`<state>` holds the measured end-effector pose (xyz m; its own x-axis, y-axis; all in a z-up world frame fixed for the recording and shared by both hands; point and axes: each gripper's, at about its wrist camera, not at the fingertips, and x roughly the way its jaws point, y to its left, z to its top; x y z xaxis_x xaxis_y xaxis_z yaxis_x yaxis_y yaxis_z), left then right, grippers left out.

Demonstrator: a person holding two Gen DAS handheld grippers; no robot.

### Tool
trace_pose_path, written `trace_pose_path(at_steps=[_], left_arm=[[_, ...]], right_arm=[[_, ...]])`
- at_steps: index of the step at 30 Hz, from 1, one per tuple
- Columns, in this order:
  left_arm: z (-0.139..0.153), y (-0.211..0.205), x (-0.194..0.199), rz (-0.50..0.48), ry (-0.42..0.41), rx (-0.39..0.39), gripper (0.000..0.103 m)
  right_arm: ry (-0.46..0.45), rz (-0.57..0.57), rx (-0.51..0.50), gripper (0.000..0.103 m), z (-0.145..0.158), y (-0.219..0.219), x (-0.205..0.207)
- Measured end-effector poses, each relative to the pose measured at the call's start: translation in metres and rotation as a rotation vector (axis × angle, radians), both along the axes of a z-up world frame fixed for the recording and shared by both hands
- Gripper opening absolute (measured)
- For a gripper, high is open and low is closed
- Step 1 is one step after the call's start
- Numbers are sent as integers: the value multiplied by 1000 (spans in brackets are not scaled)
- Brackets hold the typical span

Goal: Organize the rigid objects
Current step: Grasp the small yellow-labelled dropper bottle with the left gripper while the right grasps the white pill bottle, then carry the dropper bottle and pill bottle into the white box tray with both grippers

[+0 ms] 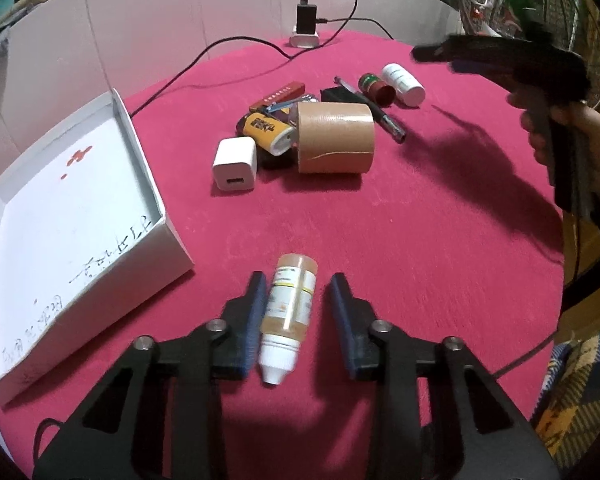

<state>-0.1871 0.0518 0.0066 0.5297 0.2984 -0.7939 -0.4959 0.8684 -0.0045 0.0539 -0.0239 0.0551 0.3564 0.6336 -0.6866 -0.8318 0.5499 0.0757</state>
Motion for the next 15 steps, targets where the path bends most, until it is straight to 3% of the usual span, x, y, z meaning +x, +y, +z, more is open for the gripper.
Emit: trace_pose_path(at_steps=[1, 2, 8, 10, 12, 15], left_arm=[[0, -1, 0, 4, -3, 5, 25], [0, -1, 0, 10, -7, 9, 25], [1, -2, 0, 27, -13, 15, 25], [1, -3, 0, 30, -13, 19, 24], [1, -5, 0, 30, -14, 23, 20], [4, -9, -2, 37, -27, 35, 20]], right_arm=[[23, -8, -21, 54, -5, 5, 4], [52, -12, -31, 50, -9, 10, 8], [128, -45, -77, 49, -29, 26, 20], [130, -34, -99, 38, -34, 33, 18], [96, -36, -109, 36, -34, 36, 15], [123, -51, -67, 36, -31, 25, 13]])
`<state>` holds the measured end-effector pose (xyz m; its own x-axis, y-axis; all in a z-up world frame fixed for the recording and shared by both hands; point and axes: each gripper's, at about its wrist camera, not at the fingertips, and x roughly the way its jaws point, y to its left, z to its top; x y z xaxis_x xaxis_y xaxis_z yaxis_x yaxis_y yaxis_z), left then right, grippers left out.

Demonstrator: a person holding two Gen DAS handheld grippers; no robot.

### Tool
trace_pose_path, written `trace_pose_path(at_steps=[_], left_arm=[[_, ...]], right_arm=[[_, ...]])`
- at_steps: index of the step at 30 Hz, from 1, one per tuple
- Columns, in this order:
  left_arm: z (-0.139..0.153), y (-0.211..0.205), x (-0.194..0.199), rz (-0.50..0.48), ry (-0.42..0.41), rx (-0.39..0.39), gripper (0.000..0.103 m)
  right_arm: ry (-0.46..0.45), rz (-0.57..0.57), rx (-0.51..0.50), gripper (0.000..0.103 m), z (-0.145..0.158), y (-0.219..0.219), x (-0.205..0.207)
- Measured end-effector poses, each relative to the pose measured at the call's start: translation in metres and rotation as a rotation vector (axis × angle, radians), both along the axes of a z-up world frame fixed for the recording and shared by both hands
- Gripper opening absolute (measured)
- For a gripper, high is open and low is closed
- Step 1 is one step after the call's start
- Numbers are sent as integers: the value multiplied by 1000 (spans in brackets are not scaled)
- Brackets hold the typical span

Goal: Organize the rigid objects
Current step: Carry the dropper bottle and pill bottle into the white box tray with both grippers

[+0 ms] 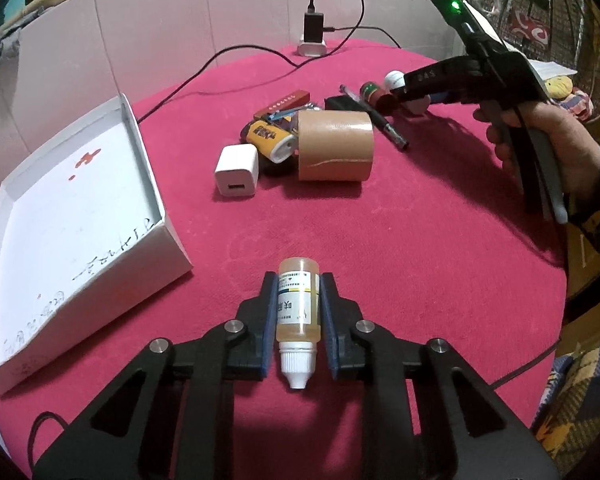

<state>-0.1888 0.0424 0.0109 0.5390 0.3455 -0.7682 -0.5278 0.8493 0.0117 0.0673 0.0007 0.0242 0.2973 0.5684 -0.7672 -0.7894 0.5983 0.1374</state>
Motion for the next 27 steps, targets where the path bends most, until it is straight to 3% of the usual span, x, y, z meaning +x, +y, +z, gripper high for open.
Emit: trace_pose_path(at_steps=[7, 12, 19, 27], left_arm=[[22, -8, -9, 58, -83, 57, 20], [48, -10, -23, 161, -157, 119, 20], [76, -4, -49, 301, -244, 178, 20], [87, 11, -79, 456, -248, 279, 20]], right_arm=[[-108, 22, 211, 36, 53, -52, -38], [-223, 91, 300, 36, 83, -66, -77], [-304, 193, 343, 36, 95, -60, -117], [-339, 232, 375, 36, 102, -46, -136]])
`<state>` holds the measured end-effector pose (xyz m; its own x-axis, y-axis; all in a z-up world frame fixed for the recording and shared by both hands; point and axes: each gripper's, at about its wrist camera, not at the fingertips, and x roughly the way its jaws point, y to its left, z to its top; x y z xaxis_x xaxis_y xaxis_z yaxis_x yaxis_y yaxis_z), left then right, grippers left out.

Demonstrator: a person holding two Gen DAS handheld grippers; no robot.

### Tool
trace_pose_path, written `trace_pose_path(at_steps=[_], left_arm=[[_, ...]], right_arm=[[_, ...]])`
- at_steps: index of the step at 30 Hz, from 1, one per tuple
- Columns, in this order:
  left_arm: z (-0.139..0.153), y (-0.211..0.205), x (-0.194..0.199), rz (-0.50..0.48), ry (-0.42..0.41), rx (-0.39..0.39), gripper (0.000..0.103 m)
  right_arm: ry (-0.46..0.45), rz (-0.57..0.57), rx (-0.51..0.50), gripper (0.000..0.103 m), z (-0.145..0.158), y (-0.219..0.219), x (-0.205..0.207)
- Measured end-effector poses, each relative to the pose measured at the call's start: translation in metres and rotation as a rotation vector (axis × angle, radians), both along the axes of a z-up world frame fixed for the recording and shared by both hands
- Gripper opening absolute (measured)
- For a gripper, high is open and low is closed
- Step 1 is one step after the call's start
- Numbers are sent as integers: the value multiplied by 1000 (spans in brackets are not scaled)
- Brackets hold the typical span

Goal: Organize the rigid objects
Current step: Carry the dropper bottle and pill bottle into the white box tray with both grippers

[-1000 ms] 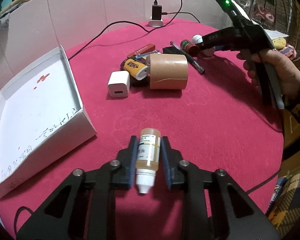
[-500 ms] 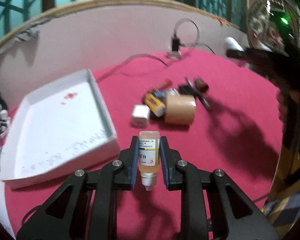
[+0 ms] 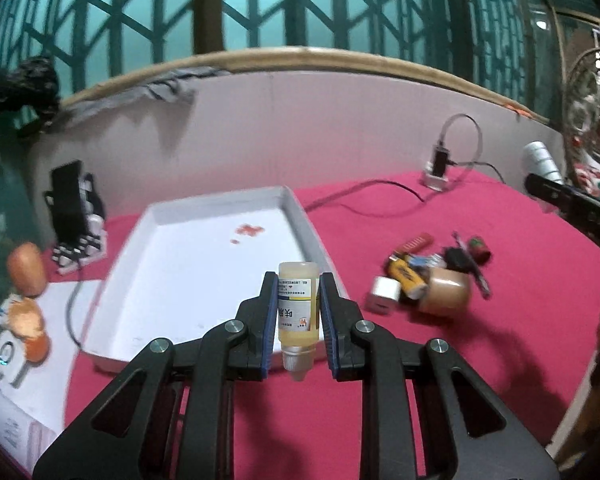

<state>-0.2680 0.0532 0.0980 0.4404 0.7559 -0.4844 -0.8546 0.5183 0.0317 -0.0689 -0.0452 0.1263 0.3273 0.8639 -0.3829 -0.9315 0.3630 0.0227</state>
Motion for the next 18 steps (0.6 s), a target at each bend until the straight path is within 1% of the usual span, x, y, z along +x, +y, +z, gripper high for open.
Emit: trace_pose_path(at_steps=[3, 8, 12, 18], left_arm=[[8, 9, -14, 53, -7, 26, 20], [17, 22, -38, 140, -19, 38, 20], [21, 31, -51, 184, -14, 41, 20], [28, 42, -63, 227, -10, 61, 20]], right_arm=[[-37, 27, 22, 36, 9, 6, -13], [-76, 84, 37, 36, 17, 18, -33], [-74, 120, 34, 36, 17, 30, -44], [-60, 146, 28, 36, 18, 41, -54]])
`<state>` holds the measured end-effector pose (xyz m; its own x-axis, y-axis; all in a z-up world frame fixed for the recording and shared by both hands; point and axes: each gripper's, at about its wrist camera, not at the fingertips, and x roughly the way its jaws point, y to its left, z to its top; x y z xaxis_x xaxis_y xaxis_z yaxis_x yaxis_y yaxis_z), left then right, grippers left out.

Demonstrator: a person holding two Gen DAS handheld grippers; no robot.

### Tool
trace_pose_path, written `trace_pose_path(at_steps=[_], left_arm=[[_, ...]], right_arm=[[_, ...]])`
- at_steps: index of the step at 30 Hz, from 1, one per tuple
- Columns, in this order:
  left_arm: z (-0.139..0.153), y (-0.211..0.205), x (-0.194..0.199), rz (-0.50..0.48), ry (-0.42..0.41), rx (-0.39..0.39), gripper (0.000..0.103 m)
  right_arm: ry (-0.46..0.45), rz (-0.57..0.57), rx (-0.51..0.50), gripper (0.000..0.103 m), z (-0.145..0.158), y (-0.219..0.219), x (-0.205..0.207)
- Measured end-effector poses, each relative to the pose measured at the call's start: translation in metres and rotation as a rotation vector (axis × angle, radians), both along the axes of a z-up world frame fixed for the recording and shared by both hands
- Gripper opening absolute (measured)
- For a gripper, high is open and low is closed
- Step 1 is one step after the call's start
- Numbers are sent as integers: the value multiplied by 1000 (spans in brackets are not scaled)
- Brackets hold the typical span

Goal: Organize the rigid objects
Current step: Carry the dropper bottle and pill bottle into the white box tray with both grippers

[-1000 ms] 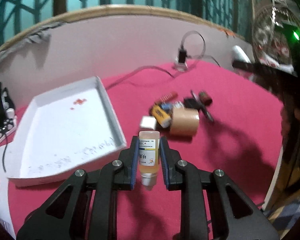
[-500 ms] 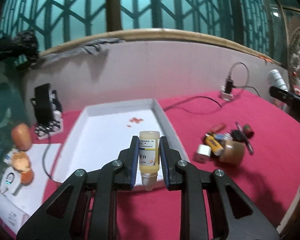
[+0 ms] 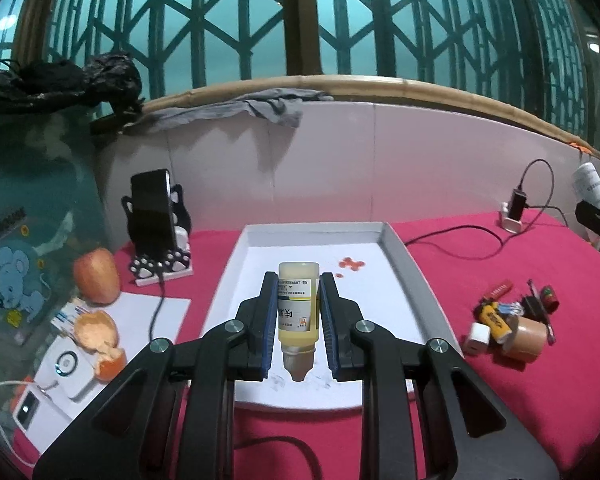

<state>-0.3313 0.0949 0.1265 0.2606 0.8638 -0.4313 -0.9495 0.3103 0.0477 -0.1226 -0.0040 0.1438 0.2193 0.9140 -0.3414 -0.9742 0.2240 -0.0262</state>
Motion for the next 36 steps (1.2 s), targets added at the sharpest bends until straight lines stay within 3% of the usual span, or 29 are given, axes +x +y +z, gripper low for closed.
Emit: trace_pose_path(at_steps=[10, 23, 31, 36], left_arm=[[-2, 17, -7, 22, 21, -15, 20], [-7, 63, -13, 54, 38, -90, 20], [-16, 98, -10, 78, 57, -151, 20], [-30, 130, 0, 84, 62, -239, 20]], right_arm=[[28, 40, -44, 36, -4, 19, -14], [92, 172, -184, 36, -13, 79, -38], [138, 236, -278, 36, -25, 120, -57], [155, 242, -336, 36, -42, 143, -68]])
